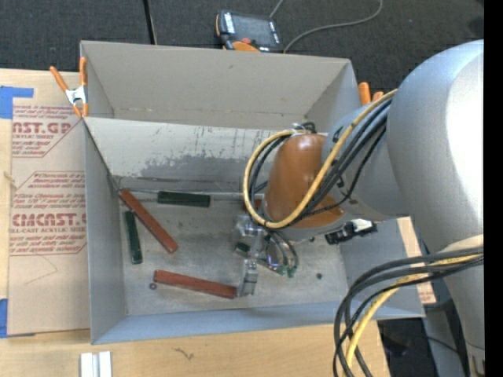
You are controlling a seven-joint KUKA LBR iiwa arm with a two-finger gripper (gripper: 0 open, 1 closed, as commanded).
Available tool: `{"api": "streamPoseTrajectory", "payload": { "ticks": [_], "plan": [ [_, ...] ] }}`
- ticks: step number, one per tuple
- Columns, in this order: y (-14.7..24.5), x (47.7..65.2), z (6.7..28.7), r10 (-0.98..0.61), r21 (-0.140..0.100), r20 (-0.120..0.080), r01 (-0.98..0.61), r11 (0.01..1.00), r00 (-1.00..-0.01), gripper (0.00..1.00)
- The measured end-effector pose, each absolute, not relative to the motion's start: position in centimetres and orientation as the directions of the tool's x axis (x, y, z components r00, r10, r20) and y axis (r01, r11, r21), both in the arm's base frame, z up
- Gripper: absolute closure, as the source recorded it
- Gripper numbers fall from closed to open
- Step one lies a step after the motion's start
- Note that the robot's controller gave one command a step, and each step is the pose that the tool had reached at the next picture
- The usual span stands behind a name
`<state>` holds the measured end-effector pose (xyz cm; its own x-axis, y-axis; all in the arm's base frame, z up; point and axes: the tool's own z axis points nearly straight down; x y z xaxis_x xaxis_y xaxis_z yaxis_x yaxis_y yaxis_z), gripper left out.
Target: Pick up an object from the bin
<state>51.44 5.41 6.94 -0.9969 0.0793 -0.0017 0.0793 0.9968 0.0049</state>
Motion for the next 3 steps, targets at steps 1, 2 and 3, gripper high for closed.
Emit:
{"api": "streamPoseTrajectory", "payload": {
  "ticks": [1,2,3],
  "plan": [
    [1.1,50.1,8.4,0.220,-0.001,0.001,0.220,0.976,-0.976,0.00],
    [1.2,50.1,8.4,0.217,-0.001,0.001,0.217,0.976,-0.976,1.00],
    [-0.9,51.7,20.7,0.222,0.002,-0.010,0.222,0.975,-0.975,1.00]
  ]
}}
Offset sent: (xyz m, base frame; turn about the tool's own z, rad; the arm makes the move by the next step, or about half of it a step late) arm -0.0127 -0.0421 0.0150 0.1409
